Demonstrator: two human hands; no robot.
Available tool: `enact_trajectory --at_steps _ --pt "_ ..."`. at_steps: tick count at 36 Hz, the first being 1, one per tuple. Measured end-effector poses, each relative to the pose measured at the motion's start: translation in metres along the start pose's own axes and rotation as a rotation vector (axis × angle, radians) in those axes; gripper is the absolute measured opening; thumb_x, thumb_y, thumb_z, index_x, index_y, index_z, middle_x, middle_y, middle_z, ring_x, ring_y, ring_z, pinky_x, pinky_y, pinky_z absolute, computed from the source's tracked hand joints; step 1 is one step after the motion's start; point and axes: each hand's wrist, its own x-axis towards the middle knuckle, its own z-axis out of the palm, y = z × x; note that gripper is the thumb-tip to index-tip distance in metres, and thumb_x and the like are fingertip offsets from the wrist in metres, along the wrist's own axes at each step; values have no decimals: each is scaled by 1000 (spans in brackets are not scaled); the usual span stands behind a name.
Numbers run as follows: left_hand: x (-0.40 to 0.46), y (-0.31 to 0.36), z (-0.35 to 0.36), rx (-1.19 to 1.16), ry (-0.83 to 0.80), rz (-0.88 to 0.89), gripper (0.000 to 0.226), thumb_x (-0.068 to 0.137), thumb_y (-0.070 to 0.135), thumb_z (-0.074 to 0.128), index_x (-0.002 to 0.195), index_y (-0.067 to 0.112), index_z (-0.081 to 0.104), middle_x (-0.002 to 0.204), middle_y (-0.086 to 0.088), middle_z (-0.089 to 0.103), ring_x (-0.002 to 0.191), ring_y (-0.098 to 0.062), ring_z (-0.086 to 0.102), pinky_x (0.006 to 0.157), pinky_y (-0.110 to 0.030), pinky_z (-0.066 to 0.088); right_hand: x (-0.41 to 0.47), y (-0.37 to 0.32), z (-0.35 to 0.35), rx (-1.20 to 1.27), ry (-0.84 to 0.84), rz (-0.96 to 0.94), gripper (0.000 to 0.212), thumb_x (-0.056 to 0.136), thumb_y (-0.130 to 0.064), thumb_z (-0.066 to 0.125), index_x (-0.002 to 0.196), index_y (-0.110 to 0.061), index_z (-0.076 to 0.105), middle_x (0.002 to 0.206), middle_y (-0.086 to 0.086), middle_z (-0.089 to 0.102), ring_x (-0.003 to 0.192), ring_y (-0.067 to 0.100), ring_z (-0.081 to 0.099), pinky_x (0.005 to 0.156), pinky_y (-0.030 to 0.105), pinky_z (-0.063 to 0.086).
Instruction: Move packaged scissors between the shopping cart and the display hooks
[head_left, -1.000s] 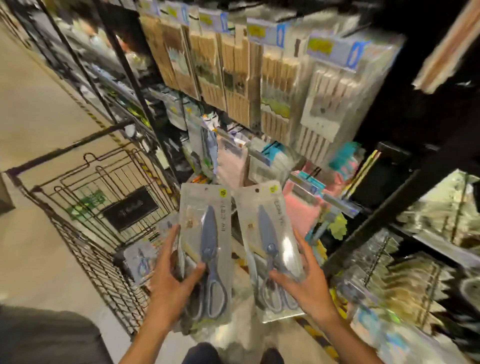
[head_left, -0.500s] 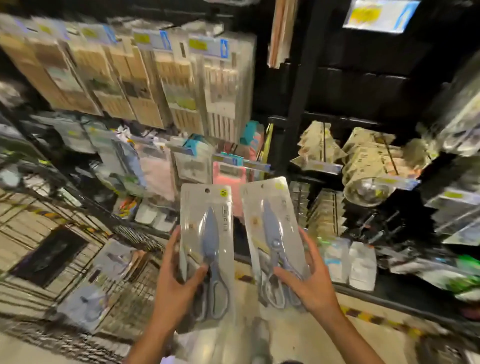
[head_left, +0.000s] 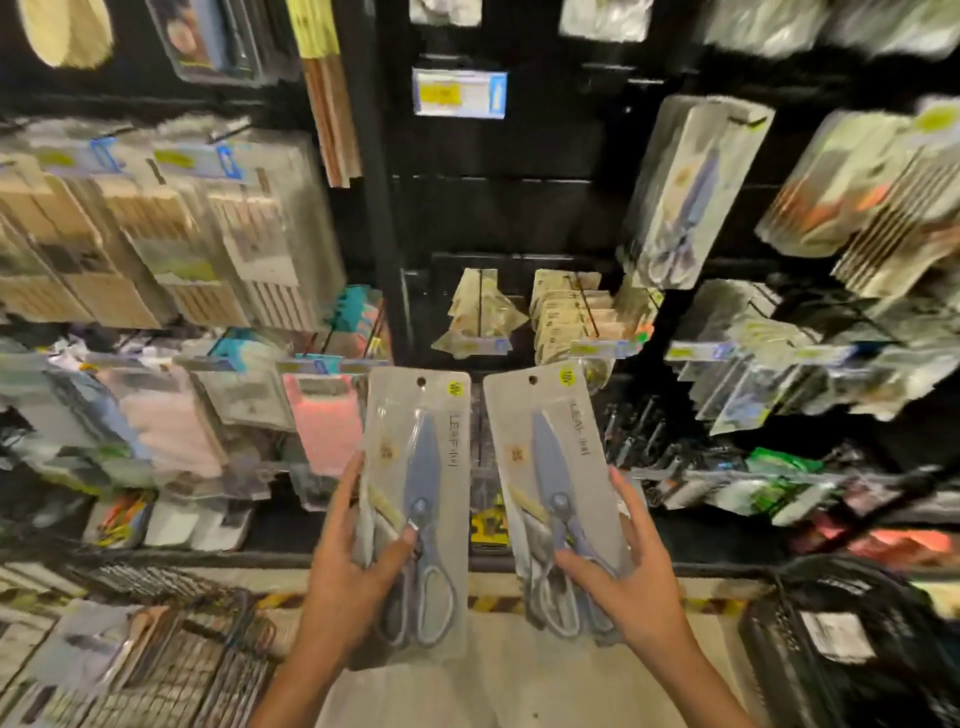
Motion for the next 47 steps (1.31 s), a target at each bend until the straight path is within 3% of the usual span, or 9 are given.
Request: enact_trajectory --at_steps 3,8,12,16,23,30,38,42,47 --pt "12 17 38 10 -16 38 85 81 19 80 150 43 35 136 46 42 125 23 43 93 2 38 14 -2 -35 24 29 -25 94 72 -21 88 147 -46 36 146 -22 50 133 3 51 110 41 48" --pt "32 52 106 46 -50 106 87 83 20 80 150 48 32 149 33 39 124 27 39 91 3 38 45 -7 -101 18 60 -88 93 76 -31 86 148 -53 32 139 -40 45 128 -9 49 108 33 49" --pt "50 81 156 22 -61 140 89 78 28 81 147 56 32 147 40 39 137 11 39 112 -27 37 80 -11 -151 32 80 -130 92 77 -33 84 150 -51 30 144 -38 41 130 -10 46 110 32 46" --pt "68 114 197 69 -40 217 87 79 23 80 146 52 32 133 58 34 125 33 30 111 -26 30 111 -20 -190 80 96 -161 91 75 -34 83 149 -52 32 142 -40 43 126 -14 48 107 27 47" --pt "100 156 243 64 -33 299 88 82 18 78 142 63 32 147 43 35 139 13 35 115 -39 37 160 -33 -237 79 117 -230 92 78 -28 84 150 -52 31 147 -34 42 131 -8 48 109 31 47" --pt "133 174 265 79 -35 375 90 82 10 77 152 43 31 130 58 36 122 29 38 86 5 40 191 -42 -254 81 162 -299 90 82 -16 82 151 -45 31 134 -50 42 123 -21 46 92 2 43" --pt "169 183 273 19 -71 390 93 80 18 79 150 54 28 148 34 40 131 13 44 97 -20 46 225 -58 -258 52 202 -342 91 79 -22 85 149 -49 33 140 -41 44 126 -14 48 98 10 47" --pt "179 182 277 -10 -96 390 95 80 14 79 147 59 28 143 32 45 128 6 52 82 -10 53 240 -66 -257 37 184 -378 91 80 -19 84 149 -47 32 133 -49 44 123 -20 47 92 4 45" --pt "188 181 276 10 -97 401 94 78 20 79 145 62 28 149 21 46 131 -9 54 91 -19 52 262 -70 -248 20 172 -388 93 79 -19 85 151 -46 31 137 -48 42 127 -17 46 98 8 45"
